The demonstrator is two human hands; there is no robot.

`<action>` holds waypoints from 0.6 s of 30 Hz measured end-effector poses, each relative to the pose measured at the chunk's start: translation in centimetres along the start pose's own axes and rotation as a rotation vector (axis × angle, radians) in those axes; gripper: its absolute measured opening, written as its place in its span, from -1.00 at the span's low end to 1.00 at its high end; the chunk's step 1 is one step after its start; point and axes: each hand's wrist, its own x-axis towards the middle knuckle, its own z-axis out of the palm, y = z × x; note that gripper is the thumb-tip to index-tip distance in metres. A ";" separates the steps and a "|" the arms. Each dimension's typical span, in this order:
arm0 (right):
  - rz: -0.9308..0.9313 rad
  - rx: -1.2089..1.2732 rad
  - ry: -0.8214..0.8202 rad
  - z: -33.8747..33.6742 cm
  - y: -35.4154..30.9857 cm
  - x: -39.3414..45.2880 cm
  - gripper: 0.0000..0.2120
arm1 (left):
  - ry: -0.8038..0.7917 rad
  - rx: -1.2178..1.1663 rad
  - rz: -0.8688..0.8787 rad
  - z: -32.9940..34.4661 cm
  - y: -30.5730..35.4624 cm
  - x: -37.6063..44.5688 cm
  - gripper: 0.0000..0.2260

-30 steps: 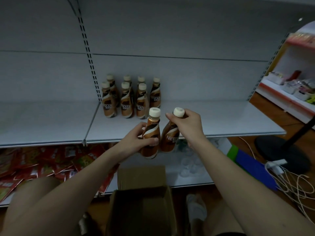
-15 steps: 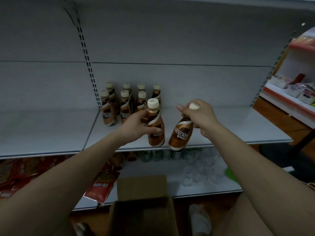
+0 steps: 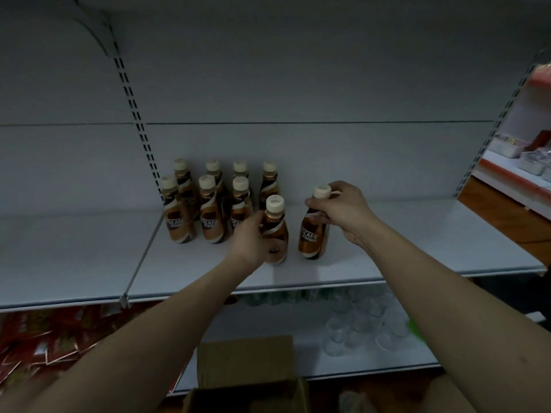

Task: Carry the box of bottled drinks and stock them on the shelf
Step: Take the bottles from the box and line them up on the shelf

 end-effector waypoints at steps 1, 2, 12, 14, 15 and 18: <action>-0.022 -0.007 0.007 0.1 0.4 0.7 -0.71 | 0.006 0.015 -0.009 0.2 -0.1 0.5 -0.61; -0.040 -0.021 0.017 0.2 1.0 1.3 -0.72 | 0.013 0.047 -0.016 0.3 -0.2 1.0 -0.61; -0.207 -0.268 0.056 1.8 2.6 6.4 -0.74 | 0.083 0.189 -0.075 2.3 0.1 4.5 -0.62; -0.232 -0.311 0.068 2.2 2.5 7.3 -0.75 | 0.096 0.198 -0.090 2.6 0.5 5.0 -0.63; -0.239 -0.329 0.067 2.3 2.5 7.7 -0.75 | 0.101 0.199 -0.093 2.8 0.6 5.2 -0.64; -0.242 -0.350 0.042 2.5 2.5 9.0 -0.75 | 0.112 0.232 -0.101 3.1 1.0 6.0 -0.66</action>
